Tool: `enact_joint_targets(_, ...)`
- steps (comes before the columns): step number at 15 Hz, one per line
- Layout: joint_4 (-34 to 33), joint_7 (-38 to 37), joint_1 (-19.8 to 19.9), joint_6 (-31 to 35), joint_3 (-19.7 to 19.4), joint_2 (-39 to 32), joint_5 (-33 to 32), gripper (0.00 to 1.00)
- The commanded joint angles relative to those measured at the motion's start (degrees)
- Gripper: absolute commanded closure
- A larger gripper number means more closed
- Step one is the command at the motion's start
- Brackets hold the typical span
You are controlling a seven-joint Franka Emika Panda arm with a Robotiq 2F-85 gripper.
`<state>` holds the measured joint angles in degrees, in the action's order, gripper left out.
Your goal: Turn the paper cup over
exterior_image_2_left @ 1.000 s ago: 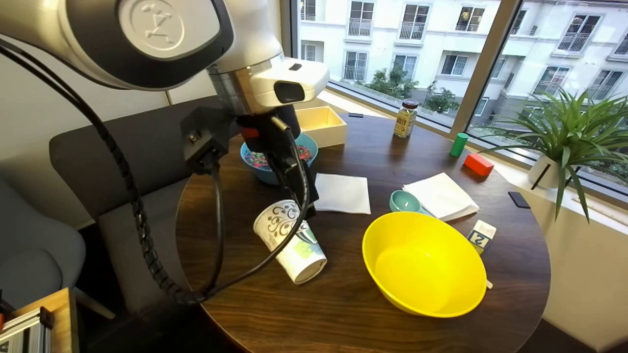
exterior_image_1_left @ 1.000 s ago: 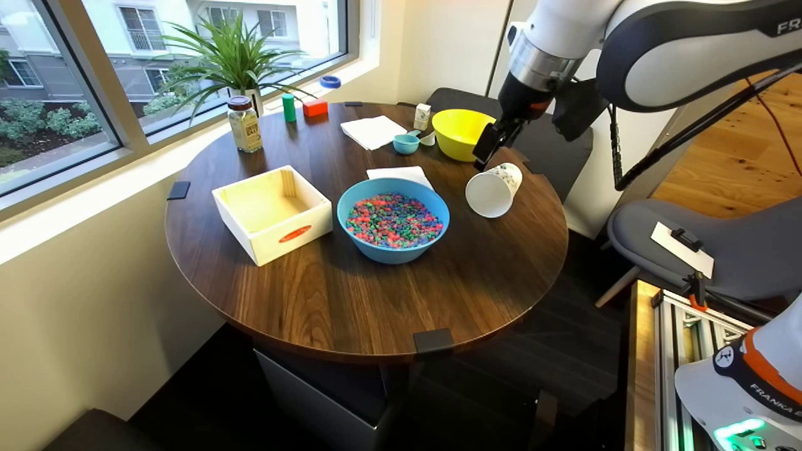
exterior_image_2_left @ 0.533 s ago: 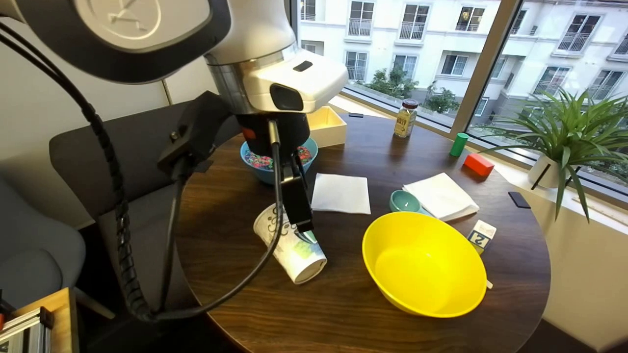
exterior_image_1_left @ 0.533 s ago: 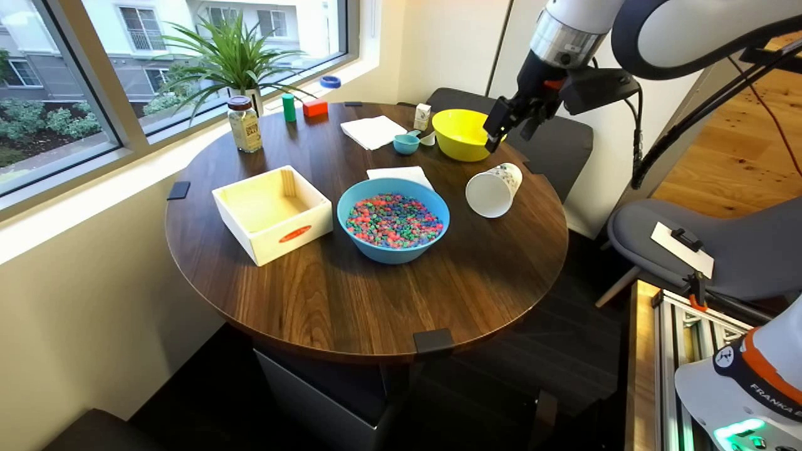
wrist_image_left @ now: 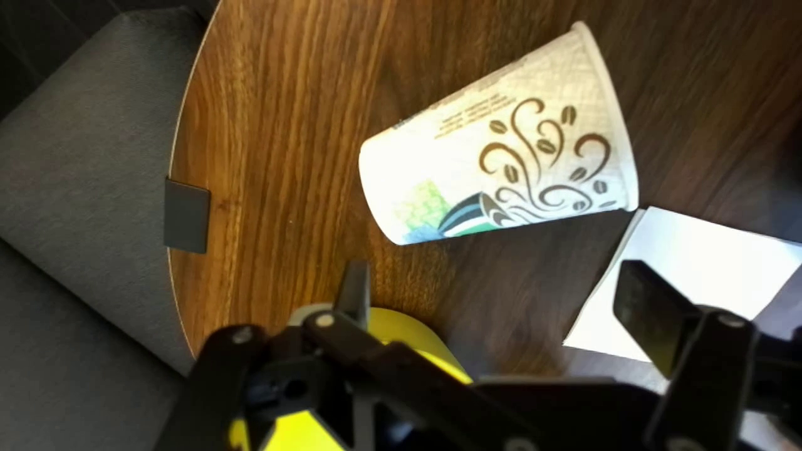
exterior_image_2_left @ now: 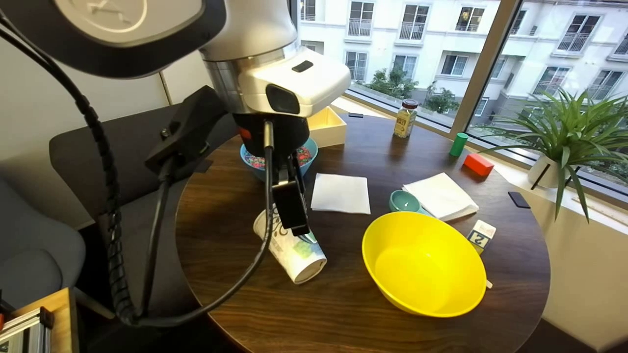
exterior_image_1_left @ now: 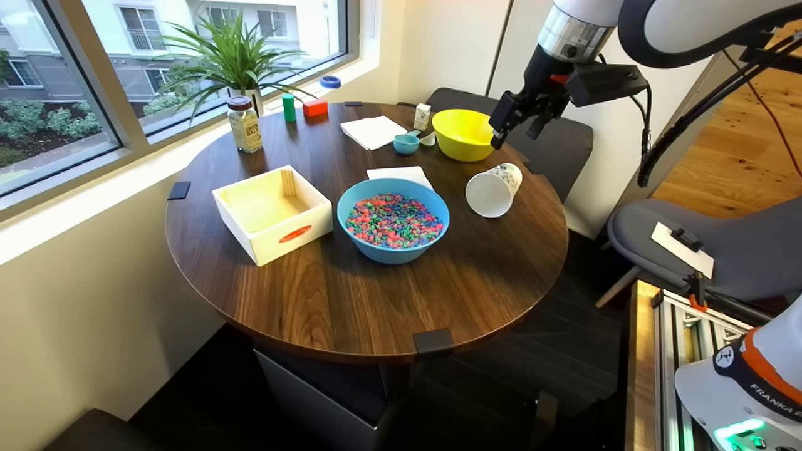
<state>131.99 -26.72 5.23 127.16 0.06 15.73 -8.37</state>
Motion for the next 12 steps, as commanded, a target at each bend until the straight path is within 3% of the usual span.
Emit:
enact_joint_targets(1,-0.5,-2.3,0.3,-1.2,-0.4,-0.2,5.5,0.0)
enact_joint_targets(8,0.4,-20.3,4.3,-1.4,-0.3,-0.4,5.8,0.0)
enact_joint_targets(12,-0.1,-25.0,4.1,-1.9,-1.5,-2.6,9.0,0.0)
